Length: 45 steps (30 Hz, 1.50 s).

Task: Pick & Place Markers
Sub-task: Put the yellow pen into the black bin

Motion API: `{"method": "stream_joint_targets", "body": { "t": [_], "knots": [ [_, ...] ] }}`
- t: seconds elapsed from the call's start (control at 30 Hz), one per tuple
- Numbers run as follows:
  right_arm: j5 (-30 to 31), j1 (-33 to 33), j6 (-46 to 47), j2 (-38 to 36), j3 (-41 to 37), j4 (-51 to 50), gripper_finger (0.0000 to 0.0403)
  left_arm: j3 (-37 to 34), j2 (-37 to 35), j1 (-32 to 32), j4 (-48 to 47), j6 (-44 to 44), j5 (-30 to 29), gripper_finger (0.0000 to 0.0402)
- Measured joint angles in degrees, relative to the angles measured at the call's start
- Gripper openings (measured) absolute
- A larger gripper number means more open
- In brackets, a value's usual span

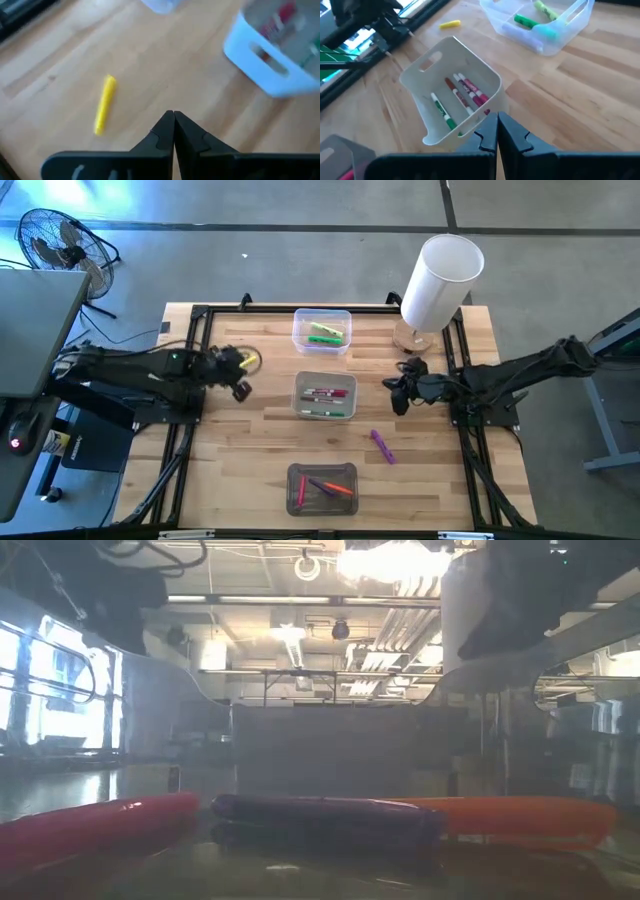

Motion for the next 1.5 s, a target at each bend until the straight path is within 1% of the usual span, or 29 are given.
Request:
{"method": "stream_joint_targets", "body": {
  "t": [0.1, 0.17, 0.23, 0.33, 0.47, 0.53, 0.6, 0.73, 0.83, 1.0, 1.07, 1.27, 1.37, 1.5],
  "knots": [
    [0.0, 0.1, 0.7, 2.9, 0.0, 1.5, 0.0000, 0.1, -0.4, 6.7, 0.4, 4.7, 5.0, 0.0016],
    [-0.6, 0.1, 0.9, 4.7, 0.0, 2.4, 0.0000, 0.0, -0.1, 11.1, 0.6, 7.8, 7.6, 0.0038],
    [-1.9, 0.0, 1.7, 6.2, 0.0, 3.6, 0.0000, 0.1, 1.7, 15.6, 1.5, 10.3, 9.0, 0.0064],
    [-3.0, -0.3, 2.5, 8.0, 0.0, 4.5, 0.0000, 0.1, 5.7, 21.8, 2.2, 13.7, 12.5, 0.0104],
    [-3.9, -0.3, 2.4, 8.9, 0.0, 4.5, 0.0000, 0.1, 12.0, 29.9, 4.4, 21.0, 20.6, 0.0143],
    [-4.0, -0.3, 2.4, 8.8, 0.0, 4.6, 0.0000, 0.1, 15.7, 32.9, 6.5, 23.7, 22.1, 0.0154],
    [-4.8, -0.3, 2.4, 8.7, 0.0, 4.6, 0.0000, 0.1, 19.3, 35.5, 7.1, 25.7, 22.3, 0.0158],
    [-6.2, -0.3, 2.4, 8.7, 0.0, 4.6, 0.0000, 0.1, 24.9, 39.7, 7.9, 30.1, 24.0, 0.0158],
    [-6.5, -0.3, 2.2, 8.7, 0.0, 4.6, 0.0000, 0.1, 28.2, 41.2, 9.5, 32.7, 25.3, 0.0158],
    [-6.5, -0.3, 2.0, 8.7, 0.0, 4.6, 0.0000, 0.1, 32.9, 41.9, 12.7, 34.9, 25.0, 0.0158],
    [-6.8, -0.3, 2.0, 8.7, 0.0, 4.6, 0.0000, 0.1, 34.6, 41.8, 12.9, 35.9, 24.1, 0.0158],
    [-7.2, -0.3, 2.4, 8.7, 0.0, 4.6, 0.0000, 0.5, 37.7, 41.8, 12.6, 36.7, 24.0, 0.0155],
    [-7.2, -0.3, 2.4, 8.7, 0.0, 4.6, 0.0000, 0.4, 37.8, 41.1, 12.5, 36.7, 24.7, 0.0128],
    [-7.2, -0.3, 2.5, 8.7, 0.0, 5.1, 0.0000, 0.4, 37.8, 38.5, 12.5, 36.6, 23.5, 0.0055]
  ]
}}
